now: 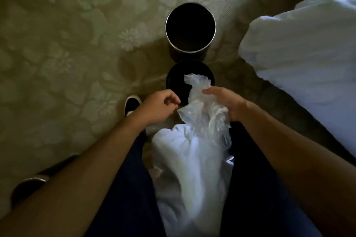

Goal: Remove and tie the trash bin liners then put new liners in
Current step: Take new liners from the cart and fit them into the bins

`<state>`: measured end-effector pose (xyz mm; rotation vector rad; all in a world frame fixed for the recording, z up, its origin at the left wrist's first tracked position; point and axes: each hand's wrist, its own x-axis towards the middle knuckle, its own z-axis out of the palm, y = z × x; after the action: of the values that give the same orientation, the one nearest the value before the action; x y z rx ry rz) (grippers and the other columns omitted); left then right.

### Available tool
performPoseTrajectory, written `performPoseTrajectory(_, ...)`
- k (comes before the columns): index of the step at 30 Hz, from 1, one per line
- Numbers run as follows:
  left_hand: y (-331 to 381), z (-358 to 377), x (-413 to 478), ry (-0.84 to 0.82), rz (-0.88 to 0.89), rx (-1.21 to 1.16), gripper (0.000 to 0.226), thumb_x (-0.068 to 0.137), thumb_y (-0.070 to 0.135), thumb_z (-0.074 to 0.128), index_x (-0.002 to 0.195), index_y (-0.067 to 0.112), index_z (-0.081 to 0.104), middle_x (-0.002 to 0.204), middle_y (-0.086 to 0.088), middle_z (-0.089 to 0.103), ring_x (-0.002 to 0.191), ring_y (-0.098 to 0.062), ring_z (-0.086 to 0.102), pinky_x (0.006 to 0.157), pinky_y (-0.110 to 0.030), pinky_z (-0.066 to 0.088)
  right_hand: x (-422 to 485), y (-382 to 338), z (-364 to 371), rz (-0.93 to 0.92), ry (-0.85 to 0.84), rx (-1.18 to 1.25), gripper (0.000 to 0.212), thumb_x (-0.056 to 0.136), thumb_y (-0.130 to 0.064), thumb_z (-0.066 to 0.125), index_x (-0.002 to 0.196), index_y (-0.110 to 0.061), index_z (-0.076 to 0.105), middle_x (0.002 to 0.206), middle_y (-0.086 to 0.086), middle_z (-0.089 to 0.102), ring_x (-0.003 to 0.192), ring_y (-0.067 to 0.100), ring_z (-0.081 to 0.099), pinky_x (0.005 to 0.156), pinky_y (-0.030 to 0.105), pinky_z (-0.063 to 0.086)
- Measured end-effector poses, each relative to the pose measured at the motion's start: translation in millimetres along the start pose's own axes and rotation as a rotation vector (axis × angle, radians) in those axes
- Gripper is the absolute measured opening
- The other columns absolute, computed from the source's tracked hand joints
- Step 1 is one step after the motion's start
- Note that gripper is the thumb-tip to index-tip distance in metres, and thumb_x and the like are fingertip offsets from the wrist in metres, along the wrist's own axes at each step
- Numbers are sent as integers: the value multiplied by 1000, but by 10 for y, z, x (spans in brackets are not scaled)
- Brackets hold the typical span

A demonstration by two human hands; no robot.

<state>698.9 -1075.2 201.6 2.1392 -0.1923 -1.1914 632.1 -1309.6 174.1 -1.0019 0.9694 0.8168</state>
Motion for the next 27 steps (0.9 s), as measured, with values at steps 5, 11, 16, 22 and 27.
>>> performPoseTrajectory(5,-569,402,128,109,77,-64,13,98,20,55,100,29,65,94,-1,72,83,-16,69,73,-30,52,404,412,48,-47,-45,-3,54,86,-42,70,126,-5,68,121,19,71,112,34,69,105,49,48)
performPoseTrajectory(11,-561,520,-155,-64,114,-449,62,76,81,56,119,36,58,107,3,73,95,-19,73,79,-40,60,394,539,323,-173,-39,-78,55,93,-43,62,133,-6,63,109,14,73,95,29,71,85,38,57)
performPoseTrajectory(16,-532,474,115,41,227,-147,68,75,29,87,135,25,55,124,-1,64,107,-15,68,82,-40,62,473,462,347,-211,-148,-165,58,94,-54,58,133,-12,63,126,19,68,110,35,70,90,45,59)
performPoseTrajectory(22,-533,294,815,265,154,-17,10,95,19,63,93,13,70,92,-4,71,84,-12,64,75,-32,52,735,129,81,-324,-73,-277,69,73,-70,74,129,-30,64,127,6,69,114,30,68,102,49,50)
performPoseTrajectory(27,-360,174,1156,282,89,-17,27,95,18,61,93,-9,64,81,-13,60,72,-18,55,63,-32,41,769,-57,-58,-454,27,-592,48,80,-38,79,122,-17,67,106,7,76,98,25,74,90,44,58)
